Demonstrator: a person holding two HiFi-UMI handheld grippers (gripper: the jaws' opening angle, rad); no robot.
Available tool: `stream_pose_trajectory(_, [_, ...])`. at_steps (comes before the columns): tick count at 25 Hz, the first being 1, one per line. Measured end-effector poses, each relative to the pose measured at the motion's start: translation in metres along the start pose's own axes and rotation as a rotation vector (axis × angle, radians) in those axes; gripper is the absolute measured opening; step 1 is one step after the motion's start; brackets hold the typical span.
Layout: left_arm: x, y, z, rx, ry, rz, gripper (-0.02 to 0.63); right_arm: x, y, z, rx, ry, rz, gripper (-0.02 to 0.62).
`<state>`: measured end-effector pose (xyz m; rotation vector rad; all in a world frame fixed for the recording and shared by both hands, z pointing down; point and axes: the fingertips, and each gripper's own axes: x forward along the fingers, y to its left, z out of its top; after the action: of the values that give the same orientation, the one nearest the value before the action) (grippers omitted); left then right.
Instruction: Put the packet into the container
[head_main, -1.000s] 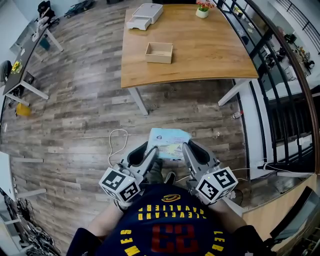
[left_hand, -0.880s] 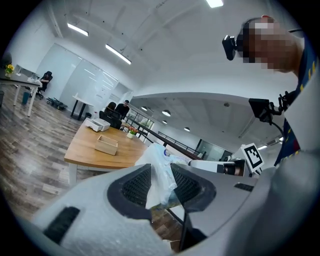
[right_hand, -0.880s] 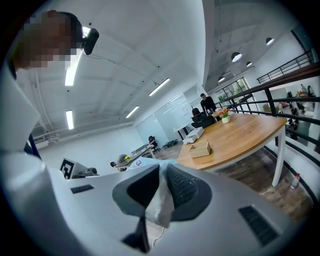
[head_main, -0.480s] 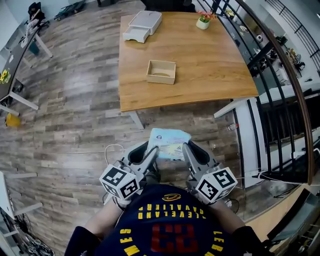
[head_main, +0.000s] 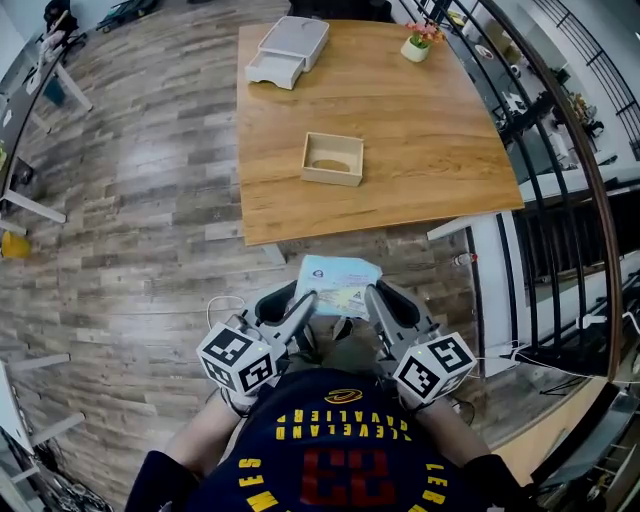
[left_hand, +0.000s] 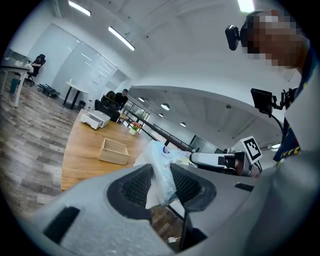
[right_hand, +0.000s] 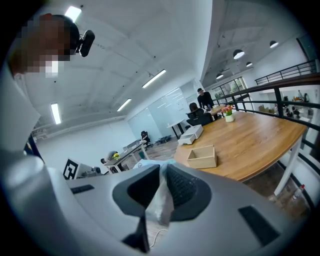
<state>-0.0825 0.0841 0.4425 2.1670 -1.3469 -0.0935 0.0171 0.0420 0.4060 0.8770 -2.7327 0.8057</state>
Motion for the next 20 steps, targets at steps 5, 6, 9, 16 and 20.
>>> stream_pose_trajectory(5, [0.018, 0.022, 0.011, -0.027, 0.038, -0.023, 0.135, 0.030, -0.018, 0.010, 0.035, 0.008, 0.010, 0.050])
stream_pose_trajectory(6, [0.021, 0.027, 0.015, -0.034, 0.040, -0.019, 0.137, 0.037, -0.020, 0.013, 0.039, 0.010, 0.018, 0.049])
stream_pose_trajectory(9, [0.033, 0.045, 0.027, -0.035, 0.036, 0.009, 0.137, 0.060, -0.030, 0.022, 0.047, 0.014, 0.048, 0.049])
stream_pose_trajectory(16, [0.078, 0.077, 0.060, -0.031, 0.022, 0.080, 0.135, 0.107, -0.068, 0.056, 0.053, 0.029, 0.100, 0.048])
stream_pose_trajectory(20, [0.105, 0.090, 0.078, -0.032, 0.022, 0.116, 0.135, 0.130, -0.091, 0.076, 0.057, 0.050, 0.126, 0.046])
